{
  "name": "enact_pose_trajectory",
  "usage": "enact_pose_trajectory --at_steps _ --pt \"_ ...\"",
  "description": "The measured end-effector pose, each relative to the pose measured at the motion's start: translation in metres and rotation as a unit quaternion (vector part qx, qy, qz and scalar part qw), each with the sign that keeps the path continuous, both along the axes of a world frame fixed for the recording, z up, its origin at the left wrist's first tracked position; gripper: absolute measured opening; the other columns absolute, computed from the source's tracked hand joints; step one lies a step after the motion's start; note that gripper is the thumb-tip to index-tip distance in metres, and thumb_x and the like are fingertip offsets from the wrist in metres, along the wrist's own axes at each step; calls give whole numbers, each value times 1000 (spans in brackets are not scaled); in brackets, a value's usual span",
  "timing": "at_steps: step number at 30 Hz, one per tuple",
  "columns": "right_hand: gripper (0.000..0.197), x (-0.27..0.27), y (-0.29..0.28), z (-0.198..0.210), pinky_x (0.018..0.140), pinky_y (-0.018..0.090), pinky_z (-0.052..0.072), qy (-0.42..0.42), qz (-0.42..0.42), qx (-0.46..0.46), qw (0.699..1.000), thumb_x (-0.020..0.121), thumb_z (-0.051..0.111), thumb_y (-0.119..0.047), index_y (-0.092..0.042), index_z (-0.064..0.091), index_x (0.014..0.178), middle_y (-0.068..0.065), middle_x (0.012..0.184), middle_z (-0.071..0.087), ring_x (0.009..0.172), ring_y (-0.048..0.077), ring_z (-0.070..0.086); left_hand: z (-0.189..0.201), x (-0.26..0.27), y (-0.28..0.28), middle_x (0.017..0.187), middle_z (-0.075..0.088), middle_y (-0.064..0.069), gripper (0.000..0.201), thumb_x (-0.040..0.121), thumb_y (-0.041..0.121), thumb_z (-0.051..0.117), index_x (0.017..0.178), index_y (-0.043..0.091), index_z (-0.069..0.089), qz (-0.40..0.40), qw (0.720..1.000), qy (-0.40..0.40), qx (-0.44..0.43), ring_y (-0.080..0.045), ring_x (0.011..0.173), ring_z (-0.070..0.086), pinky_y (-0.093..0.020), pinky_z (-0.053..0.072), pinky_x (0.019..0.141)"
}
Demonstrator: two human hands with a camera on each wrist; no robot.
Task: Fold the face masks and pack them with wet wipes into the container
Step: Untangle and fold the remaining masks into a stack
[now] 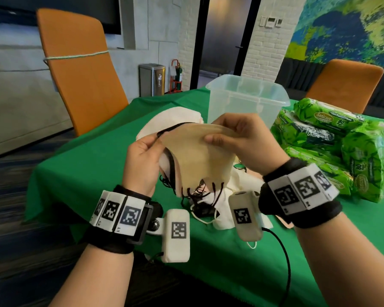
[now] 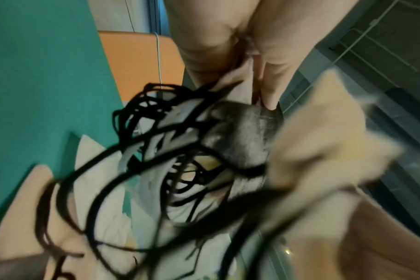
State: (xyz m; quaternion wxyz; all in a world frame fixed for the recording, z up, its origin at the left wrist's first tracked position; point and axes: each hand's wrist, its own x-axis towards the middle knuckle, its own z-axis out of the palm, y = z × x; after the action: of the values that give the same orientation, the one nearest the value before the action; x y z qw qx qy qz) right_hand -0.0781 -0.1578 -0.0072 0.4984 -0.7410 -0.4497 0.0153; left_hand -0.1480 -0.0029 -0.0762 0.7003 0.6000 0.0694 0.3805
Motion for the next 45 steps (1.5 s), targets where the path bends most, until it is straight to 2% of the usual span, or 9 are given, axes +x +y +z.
enact_pose_trajectory --at_steps 5,12,17,22,25,28,31,35,45 --pt "21 9 13 -19 78 25 41 -7 -86 -7 996 78 71 -15 -21 54 66 1 91 50 90 17 49 3 -2 -12 56 67 10 24 93 0 46 85 11 66 -41 999 -12 -29 1 53 60 -11 46 54" --pt "24 15 6 -25 64 28 41 1 -151 9 988 75 73 -13 -27 57 63 -1 65 58 66 12 51 -2 0 -10 90 71 1 25 95 5 46 90 15 68 -36 999 6 -37 -10 90 65 -25 49 88" --pt "28 14 -4 -12 48 13 29 -112 -281 49 952 73 57 0 -24 50 87 -7 57 46 50 6 41 -3 0 -6 116 62 8 24 92 14 55 114 21 63 27 994 60 91 4 107 55 -3 37 90" --pt "25 -2 18 -14 56 21 38 -82 -171 36 981 79 53 1 -23 55 85 -2 61 52 55 6 45 -1 -7 -20 119 63 11 57 63 58 60 113 30 62 -49 984 57 160 0 115 55 -19 41 99" --pt "23 -10 26 -13 72 33 48 45 -88 37 994 90 46 -3 -19 60 81 5 77 62 74 19 58 -1 -8 -24 107 70 7 58 52 56 76 104 35 64 -96 985 27 138 -11 105 63 -34 48 95" --pt "27 -8 18 -13 65 23 45 166 6 49 985 86 37 4 -5 60 95 12 79 58 71 20 54 -2 -5 -20 96 72 12 42 63 35 78 103 30 66 -77 986 24 144 -6 96 66 -26 49 88" --pt "31 -1 11 -17 75 26 43 -7 -31 -66 997 81 51 5 -11 63 105 5 85 55 82 19 54 -3 -3 -17 90 70 20 27 83 3 65 101 23 65 -84 989 21 120 5 90 63 -16 47 87" --pt "20 3 12 -22 85 41 39 -216 -140 -90 962 75 67 -26 -16 70 92 1 97 44 99 30 47 -5 -2 -20 103 69 8 21 85 14 62 103 24 64 -90 985 24 144 -7 103 63 -27 46 97" --pt "26 5 9 -1 66 9 37 -202 -43 -93 974 70 76 -8 -18 63 90 -11 67 57 61 -1 50 -6 -6 -20 110 68 1 44 78 41 59 119 25 57 -76 970 70 220 -14 107 62 -45 49 94"
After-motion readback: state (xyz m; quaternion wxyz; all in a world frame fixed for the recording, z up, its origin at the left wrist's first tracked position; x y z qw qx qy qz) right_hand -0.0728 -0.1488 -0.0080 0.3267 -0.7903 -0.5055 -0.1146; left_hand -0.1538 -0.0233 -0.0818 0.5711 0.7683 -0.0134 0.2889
